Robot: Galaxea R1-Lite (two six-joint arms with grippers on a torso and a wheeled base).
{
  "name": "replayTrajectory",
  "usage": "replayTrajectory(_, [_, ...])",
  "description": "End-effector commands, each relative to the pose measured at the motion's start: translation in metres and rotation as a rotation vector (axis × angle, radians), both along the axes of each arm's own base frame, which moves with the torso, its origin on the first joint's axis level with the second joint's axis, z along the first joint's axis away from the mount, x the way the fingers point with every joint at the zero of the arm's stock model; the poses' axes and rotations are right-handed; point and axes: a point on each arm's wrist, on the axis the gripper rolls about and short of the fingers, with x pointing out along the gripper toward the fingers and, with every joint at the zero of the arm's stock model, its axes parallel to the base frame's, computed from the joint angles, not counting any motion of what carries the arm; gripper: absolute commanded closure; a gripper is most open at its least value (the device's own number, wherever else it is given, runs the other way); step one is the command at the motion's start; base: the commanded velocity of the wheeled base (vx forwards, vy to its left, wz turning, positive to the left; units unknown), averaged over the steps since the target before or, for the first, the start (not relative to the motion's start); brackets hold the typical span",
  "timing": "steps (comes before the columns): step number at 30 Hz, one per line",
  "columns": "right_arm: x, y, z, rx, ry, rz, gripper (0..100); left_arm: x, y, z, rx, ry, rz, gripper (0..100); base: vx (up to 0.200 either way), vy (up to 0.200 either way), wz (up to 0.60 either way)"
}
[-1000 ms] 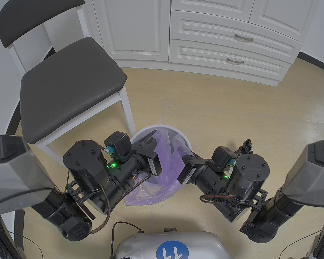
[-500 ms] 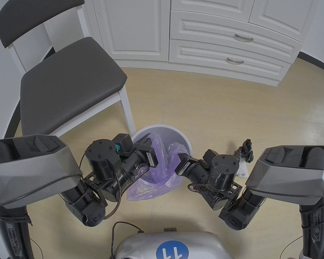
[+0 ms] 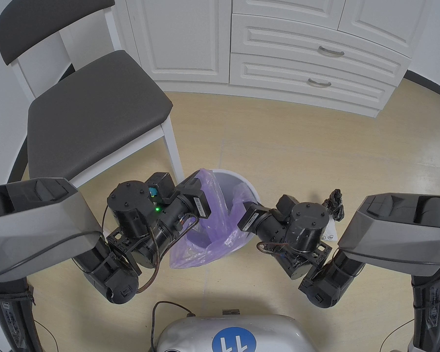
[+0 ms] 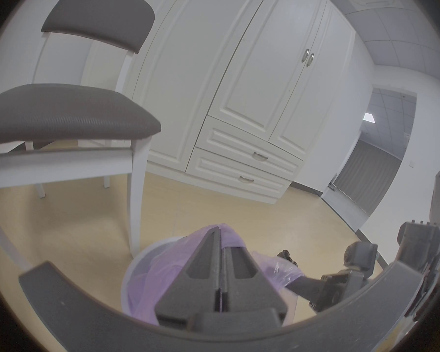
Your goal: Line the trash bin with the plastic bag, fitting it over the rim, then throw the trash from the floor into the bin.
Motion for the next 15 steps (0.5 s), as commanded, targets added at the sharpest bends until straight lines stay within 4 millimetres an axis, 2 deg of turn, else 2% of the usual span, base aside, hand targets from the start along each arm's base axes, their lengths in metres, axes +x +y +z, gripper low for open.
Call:
replayTrajectory(1, [-0.001, -0.005, 0.047, -0.052, -0.060, 0.000, 100, -0.012, 0.004, 0.031, -0.024, -0.075, -0.015, 100, 0.000, 0.000, 0.00])
replayTrajectory(4, [-0.018, -0.012, 0.087, -0.159, 0.028, 0.027, 100, -0.030, 0.016, 0.057, 0.101, -0.137, -0.077, 100, 0.000, 0.000, 0.00])
replayTrajectory(5, [-0.019, -0.013, 0.090, -0.167, 0.038, 0.030, 100, -0.031, 0.017, 0.060, 0.112, -0.137, -0.087, 100, 0.000, 0.000, 0.00])
replayTrajectory(6, [-0.023, -0.016, 0.107, -0.196, 0.073, 0.040, 100, -0.041, 0.023, 0.076, 0.152, -0.110, -0.134, 100, 0.000, 0.000, 0.00])
replayTrajectory(7, [-0.025, -0.017, 0.112, -0.210, 0.089, 0.041, 100, -0.046, 0.026, 0.081, 0.174, -0.075, -0.155, 100, 0.000, 0.000, 0.00])
replayTrajectory(11, [-0.025, -0.023, 0.117, -0.205, 0.114, 0.029, 100, -0.055, 0.031, 0.098, 0.233, 0.070, -0.209, 100, 0.000, 0.000, 0.00])
replayTrajectory(15, [-0.023, -0.018, 0.111, -0.165, 0.139, 0.036, 100, -0.060, 0.031, 0.099, 0.187, 0.103, -0.240, 100, 0.000, 0.000, 0.00])
